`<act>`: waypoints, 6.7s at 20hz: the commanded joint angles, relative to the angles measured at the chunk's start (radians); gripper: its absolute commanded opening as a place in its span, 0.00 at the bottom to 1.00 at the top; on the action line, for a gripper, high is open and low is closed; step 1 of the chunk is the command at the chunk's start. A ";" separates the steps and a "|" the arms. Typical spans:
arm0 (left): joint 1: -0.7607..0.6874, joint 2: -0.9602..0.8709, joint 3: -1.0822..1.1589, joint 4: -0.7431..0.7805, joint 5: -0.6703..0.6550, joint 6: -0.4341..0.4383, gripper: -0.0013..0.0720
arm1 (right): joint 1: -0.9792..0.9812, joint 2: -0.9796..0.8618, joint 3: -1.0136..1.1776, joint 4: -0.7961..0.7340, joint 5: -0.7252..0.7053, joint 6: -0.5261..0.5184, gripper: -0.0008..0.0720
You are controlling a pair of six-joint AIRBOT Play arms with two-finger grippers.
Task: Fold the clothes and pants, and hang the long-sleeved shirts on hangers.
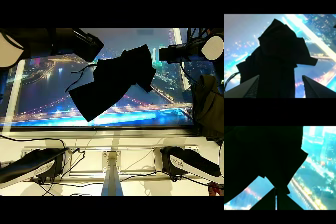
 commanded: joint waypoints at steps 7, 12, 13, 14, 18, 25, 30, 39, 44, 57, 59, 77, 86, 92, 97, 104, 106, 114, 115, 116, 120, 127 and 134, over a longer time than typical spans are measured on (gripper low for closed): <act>-0.001 0.000 0.000 0.000 0.000 0.000 0.81 | 0.001 0.001 0.000 0.000 0.000 0.000 0.04; -0.001 0.000 0.000 0.000 0.000 0.000 0.81 | 0.001 0.001 0.000 0.002 -0.001 0.000 0.04; -0.001 0.000 0.000 0.000 0.000 0.000 0.81 | 0.001 0.001 0.000 0.002 -0.006 0.000 0.04; -0.001 0.000 0.000 0.000 0.000 0.000 0.81 | 0.001 0.001 0.000 0.001 -0.026 0.000 0.04; -0.001 0.000 0.000 0.000 0.001 0.000 0.81 | 0.000 0.001 0.000 0.005 -0.102 0.000 0.04; -0.001 -0.011 0.000 0.019 0.001 0.001 0.81 | 0.050 -0.034 0.000 0.263 -0.081 -0.172 0.04; 0.048 0.053 0.000 0.310 -0.028 0.000 0.81 | 0.251 -0.131 0.000 0.280 -0.039 -0.253 0.04; 0.592 0.156 -0.006 0.374 -0.227 -0.045 0.81 | 0.477 -0.343 0.000 0.273 -0.109 -0.463 0.04; 0.701 0.157 -0.082 0.359 -0.227 -0.045 0.81 | 0.562 -0.470 0.000 0.246 -0.313 -0.512 0.04; 0.700 0.139 -0.193 0.284 -0.179 -0.045 0.81 | 0.701 -0.620 0.000 0.209 -0.417 -1.042 0.94; 0.699 0.134 -0.193 0.284 -0.179 -0.045 0.81 | 0.706 -0.637 0.000 0.159 -0.433 -1.040 0.94; 0.699 -0.029 -0.195 0.203 -0.169 -0.045 0.23 | 0.594 -0.537 0.183 -0.089 -0.428 -0.791 0.04; 0.701 -0.072 -0.498 -0.353 -0.272 0.170 0.03 | 0.068 -0.215 0.238 -0.134 -0.063 -0.406 0.04; 0.699 0.011 -1.062 -0.624 -0.030 0.226 0.73 | -0.290 -0.211 0.147 0.167 0.025 -0.153 0.04; 0.698 -0.041 -1.236 -0.752 0.070 0.415 0.79 | -0.297 -0.212 0.088 0.192 0.019 -0.154 0.04; 0.578 -0.193 -1.235 -0.887 0.101 0.511 0.44 | -0.290 -0.212 0.089 0.229 -0.018 -0.154 0.04; 0.560 -0.205 -1.227 -0.978 0.109 0.569 0.14 | -0.290 -0.212 0.089 0.230 -0.019 -0.154 0.04; 0.805 -0.206 -0.745 -1.016 0.057 0.474 0.03 | -0.293 -0.209 0.208 0.199 -0.178 -0.161 0.04; 0.863 -0.205 -0.628 -1.016 0.051 0.450 0.03 | -0.293 -0.209 0.246 0.173 -0.201 -0.161 0.04; 0.922 -0.205 -0.510 -1.016 0.050 0.426 0.03 | -0.294 -0.209 0.288 0.130 -0.223 -0.161 0.04; 1.131 -0.204 -0.124 -1.014 0.054 0.389 0.03 | -0.306 -0.209 0.441 0.027 -0.241 -0.156 0.04; 1.313 -0.163 -0.054 -0.469 -0.032 0.389 0.03 | -0.451 -0.130 0.364 0.020 0.018 -0.029 0.03; 1.362 -0.138 -0.497 -0.030 -0.229 0.393 0.03 | -0.472 0.352 -0.523 0.023 0.045 -0.039 0.03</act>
